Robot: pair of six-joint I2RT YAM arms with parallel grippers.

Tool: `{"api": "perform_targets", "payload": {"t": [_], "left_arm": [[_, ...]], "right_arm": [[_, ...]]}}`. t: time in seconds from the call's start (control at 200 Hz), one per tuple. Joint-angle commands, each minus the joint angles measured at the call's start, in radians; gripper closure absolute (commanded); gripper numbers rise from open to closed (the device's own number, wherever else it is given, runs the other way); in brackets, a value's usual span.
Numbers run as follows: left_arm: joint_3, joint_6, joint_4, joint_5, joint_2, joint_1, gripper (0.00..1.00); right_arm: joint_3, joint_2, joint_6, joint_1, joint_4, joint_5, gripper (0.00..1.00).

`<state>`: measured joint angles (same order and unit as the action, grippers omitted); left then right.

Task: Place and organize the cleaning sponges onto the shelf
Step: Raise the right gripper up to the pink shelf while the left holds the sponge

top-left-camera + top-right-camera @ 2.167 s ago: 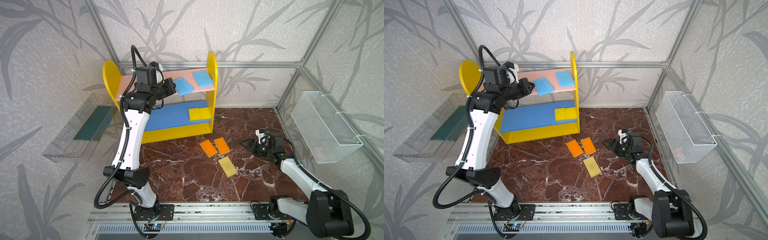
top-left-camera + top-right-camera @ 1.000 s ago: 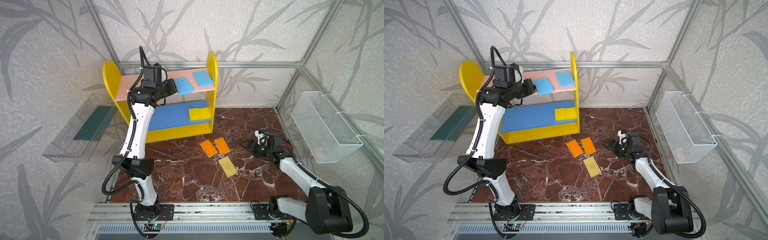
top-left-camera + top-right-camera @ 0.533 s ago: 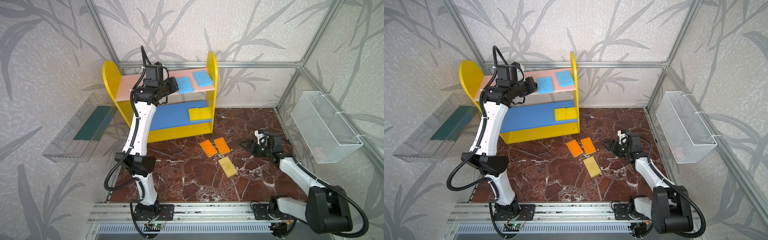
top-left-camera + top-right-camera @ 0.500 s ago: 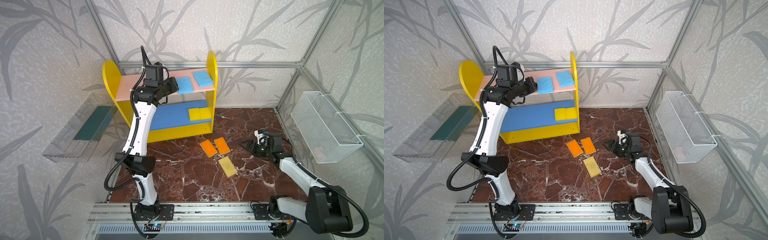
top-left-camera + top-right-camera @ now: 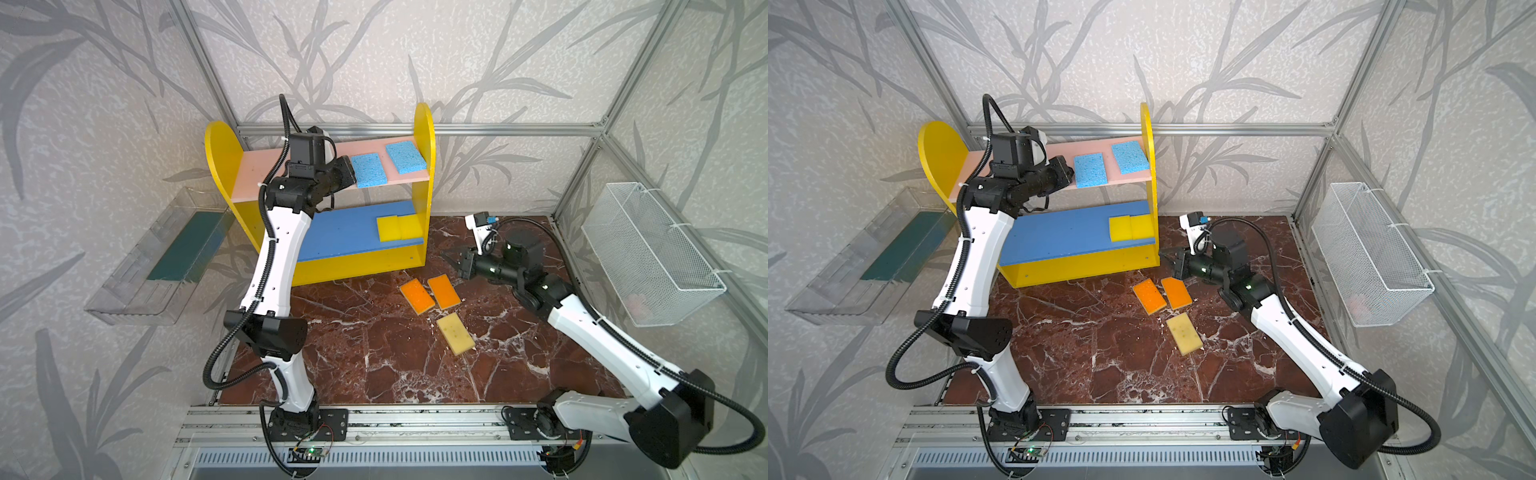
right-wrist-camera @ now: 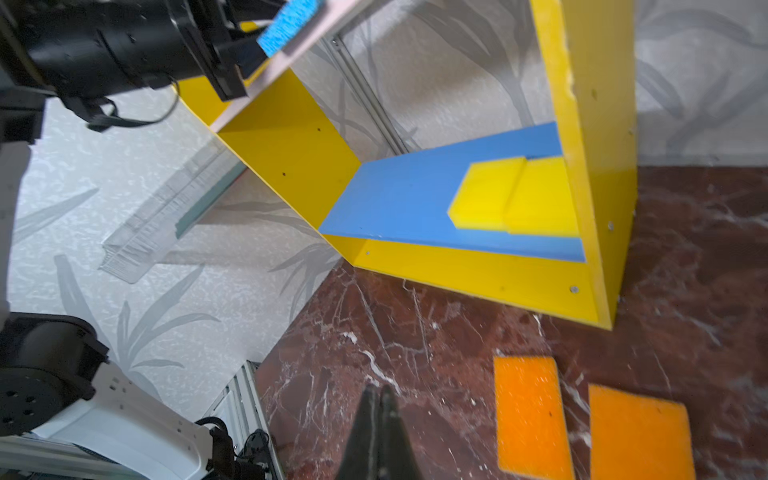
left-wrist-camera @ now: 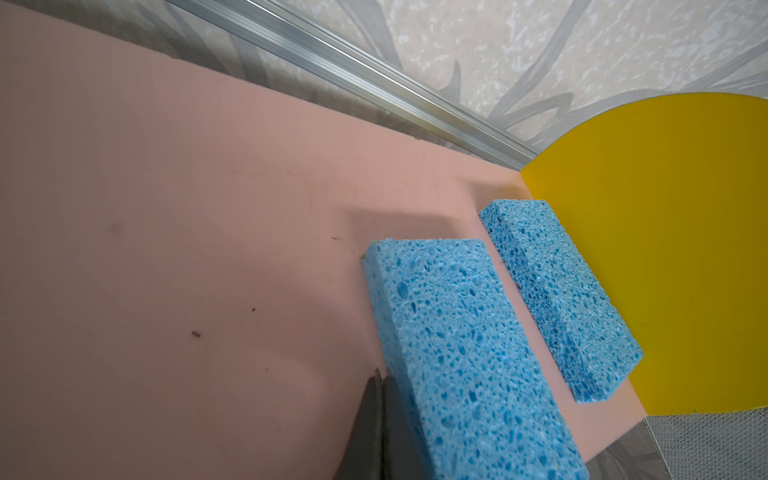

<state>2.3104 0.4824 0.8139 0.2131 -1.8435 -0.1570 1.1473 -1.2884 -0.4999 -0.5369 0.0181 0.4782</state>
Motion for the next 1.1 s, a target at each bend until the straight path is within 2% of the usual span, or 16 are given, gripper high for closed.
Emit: {"api": "perform_targets", "payload": {"t": [0.0,0.265,0.565,0.785,1.094], "left_arm": [[-0.018,0.002,0.052,0.026,0.023,-0.001,1.0],[-0.019,-0.009,0.067,0.038,0.02,-0.001,1.0],[-0.049,0.022,0.032,0.052,0.034,-0.001,1.0],[-0.053,0.03,0.033,0.065,0.024,-0.001,1.0],[-0.027,0.035,0.037,0.07,0.003,-0.003,1.0]], "right_arm": [[0.116,-0.119,0.001,-0.029,0.112,0.034,1.0],[0.413,-0.353,0.018,-0.09,0.154,0.085,1.0],[0.605,-0.501,0.172,-0.174,0.132,-0.037,1.0],[0.769,-0.63,0.164,-0.176,0.098,-0.036,1.0],[0.923,-0.729,0.196,-0.176,0.055,-0.09,1.0]]}}
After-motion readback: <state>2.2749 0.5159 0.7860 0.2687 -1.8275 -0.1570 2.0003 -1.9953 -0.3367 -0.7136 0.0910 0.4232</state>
